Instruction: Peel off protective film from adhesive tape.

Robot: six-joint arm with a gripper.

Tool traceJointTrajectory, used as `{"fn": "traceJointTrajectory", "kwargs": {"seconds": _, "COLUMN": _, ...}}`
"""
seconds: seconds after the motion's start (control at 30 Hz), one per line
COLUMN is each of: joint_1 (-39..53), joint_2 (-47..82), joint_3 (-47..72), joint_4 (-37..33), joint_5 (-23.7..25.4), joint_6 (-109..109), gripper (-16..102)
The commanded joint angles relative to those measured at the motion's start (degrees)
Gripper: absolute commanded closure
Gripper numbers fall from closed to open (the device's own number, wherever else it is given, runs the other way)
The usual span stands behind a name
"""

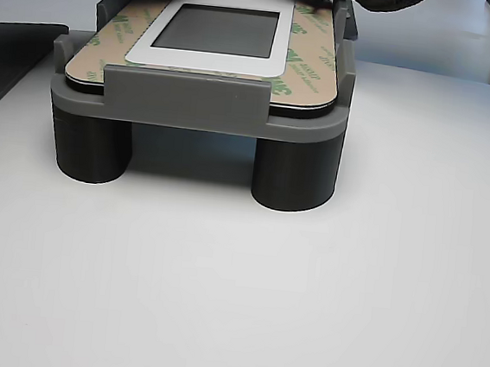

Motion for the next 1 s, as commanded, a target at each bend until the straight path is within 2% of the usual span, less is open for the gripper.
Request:
{"fn": "traceJointTrajectory", "kwargs": {"seconds": 0.0, "joint_1": -1.1, "joint_2": 1.1, "joint_3": -1.0, "joint_4": -0.6, "joint_5": -0.5, "joint_6": -0.4, "gripper": 92}}
{"fn": "traceJointTrajectory", "kwargs": {"seconds": 0.37, "joint_1": -1.9, "joint_2": -0.4, "joint_3": -1.5, "joint_4": -1.4, "joint_5": -1.4, "joint_6": -0.6, "gripper": 92}}
{"fn": "traceJointTrajectory", "kwargs": {"seconds": 0.97, "joint_1": -1.8, "joint_2": -1.0, "joint_3": -3.2, "joint_4": 1.9, "joint_5": -0.1, "joint_6": -3.0, "gripper": 90}}
